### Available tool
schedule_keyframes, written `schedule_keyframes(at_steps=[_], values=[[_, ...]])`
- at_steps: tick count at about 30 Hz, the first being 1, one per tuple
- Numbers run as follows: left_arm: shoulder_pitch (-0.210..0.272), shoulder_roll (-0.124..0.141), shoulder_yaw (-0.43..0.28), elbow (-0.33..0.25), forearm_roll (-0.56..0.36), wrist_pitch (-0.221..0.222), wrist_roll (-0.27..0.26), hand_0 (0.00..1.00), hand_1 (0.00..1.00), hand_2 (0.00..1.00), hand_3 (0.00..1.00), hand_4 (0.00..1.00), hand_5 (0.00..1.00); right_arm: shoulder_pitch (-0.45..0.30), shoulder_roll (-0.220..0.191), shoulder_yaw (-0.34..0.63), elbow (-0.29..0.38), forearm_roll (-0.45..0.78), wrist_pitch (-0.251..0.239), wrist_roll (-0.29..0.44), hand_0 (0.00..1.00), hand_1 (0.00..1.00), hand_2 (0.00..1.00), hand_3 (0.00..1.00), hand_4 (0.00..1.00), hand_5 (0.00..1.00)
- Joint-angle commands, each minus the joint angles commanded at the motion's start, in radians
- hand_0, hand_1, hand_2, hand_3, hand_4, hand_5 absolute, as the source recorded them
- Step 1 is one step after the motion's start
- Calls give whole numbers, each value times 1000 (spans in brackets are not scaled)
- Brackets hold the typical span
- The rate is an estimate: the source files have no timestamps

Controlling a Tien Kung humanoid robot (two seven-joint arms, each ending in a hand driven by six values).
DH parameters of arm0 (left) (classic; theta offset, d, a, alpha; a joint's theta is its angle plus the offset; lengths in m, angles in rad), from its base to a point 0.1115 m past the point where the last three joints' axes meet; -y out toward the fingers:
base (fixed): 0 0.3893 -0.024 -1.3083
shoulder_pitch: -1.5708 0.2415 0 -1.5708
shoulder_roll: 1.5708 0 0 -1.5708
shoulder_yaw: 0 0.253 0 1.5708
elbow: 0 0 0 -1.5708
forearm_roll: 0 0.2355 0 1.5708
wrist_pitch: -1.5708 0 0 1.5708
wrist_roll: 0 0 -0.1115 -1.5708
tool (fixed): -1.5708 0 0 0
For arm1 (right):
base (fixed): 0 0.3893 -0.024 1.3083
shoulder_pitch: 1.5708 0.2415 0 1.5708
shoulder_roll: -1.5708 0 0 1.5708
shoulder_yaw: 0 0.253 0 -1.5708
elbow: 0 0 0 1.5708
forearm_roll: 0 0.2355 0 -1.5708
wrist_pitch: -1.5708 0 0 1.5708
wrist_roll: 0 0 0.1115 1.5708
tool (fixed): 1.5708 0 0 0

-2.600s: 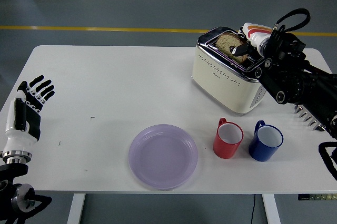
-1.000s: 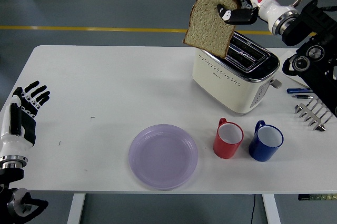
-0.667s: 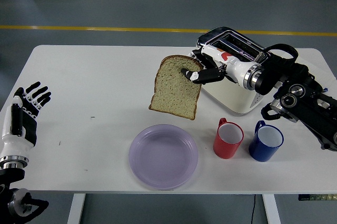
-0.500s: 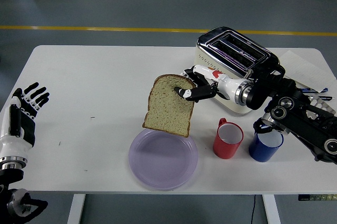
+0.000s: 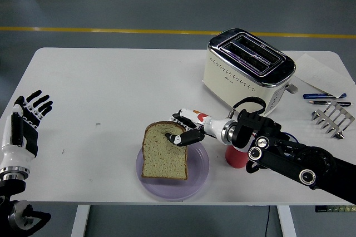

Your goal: Push plate across desktop,pick up the break from the machine,place the break in the plate

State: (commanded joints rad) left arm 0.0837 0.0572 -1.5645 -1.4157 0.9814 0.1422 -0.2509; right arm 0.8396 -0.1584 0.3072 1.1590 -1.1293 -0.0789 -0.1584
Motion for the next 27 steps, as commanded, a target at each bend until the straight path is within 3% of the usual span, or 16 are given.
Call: schedule_keyframes(at_steps=[1, 12, 13, 16, 18, 19, 22, 24, 25, 27], values=[[0, 0, -1, 0, 0, 0, 0, 750, 684, 675, 703, 457, 998, 0, 8, -11, -18, -24, -6, 10, 320, 374, 432, 460, 332, 105], [1, -2, 4, 1, 1, 1, -2, 751, 686, 676, 704, 457, 998, -5, 74, -84, -201, -203, -78, 120, 366, 419, 482, 487, 390, 130], [2, -1, 5, 2, 1, 2, -3, 751, 687, 677, 703, 457, 998, -7, 75, -87, -210, -218, -80, 123, 405, 467, 511, 524, 514, 212], [3, 0, 8, 4, 0, 9, -11, 751, 687, 677, 703, 457, 998, -10, 79, -91, -230, -260, -89, 129, 405, 467, 511, 524, 514, 212], [2, -1, 10, 8, -6, 16, -21, 751, 687, 677, 703, 457, 998, -16, 82, -88, -246, -295, -127, 146, 405, 467, 511, 524, 514, 212], [2, -2, 12, 9, -7, 19, -26, 745, 679, 670, 686, 459, 998, -20, 84, -86, -255, -303, -150, 156, 453, 528, 543, 661, 614, 181], [2, -2, 16, 10, -10, 25, -33, 745, 679, 670, 686, 459, 998, -26, 89, -83, -271, -338, -193, 165, 453, 528, 543, 661, 614, 181], [3, -3, 17, 11, -11, 26, -36, 745, 679, 670, 686, 459, 998, -30, 91, -78, -278, -367, -196, 165, 453, 528, 543, 661, 614, 181], [3, -3, 17, 11, -11, 27, -37, 745, 678, 666, 680, 457, 998, -30, 91, -77, -279, -371, -196, 165, 548, 611, 628, 795, 717, 235], [3, -3, 19, 12, -10, 28, -37, 745, 678, 666, 680, 457, 998, -32, 93, -72, -287, -416, -176, 165, 548, 611, 628, 795, 717, 235]])
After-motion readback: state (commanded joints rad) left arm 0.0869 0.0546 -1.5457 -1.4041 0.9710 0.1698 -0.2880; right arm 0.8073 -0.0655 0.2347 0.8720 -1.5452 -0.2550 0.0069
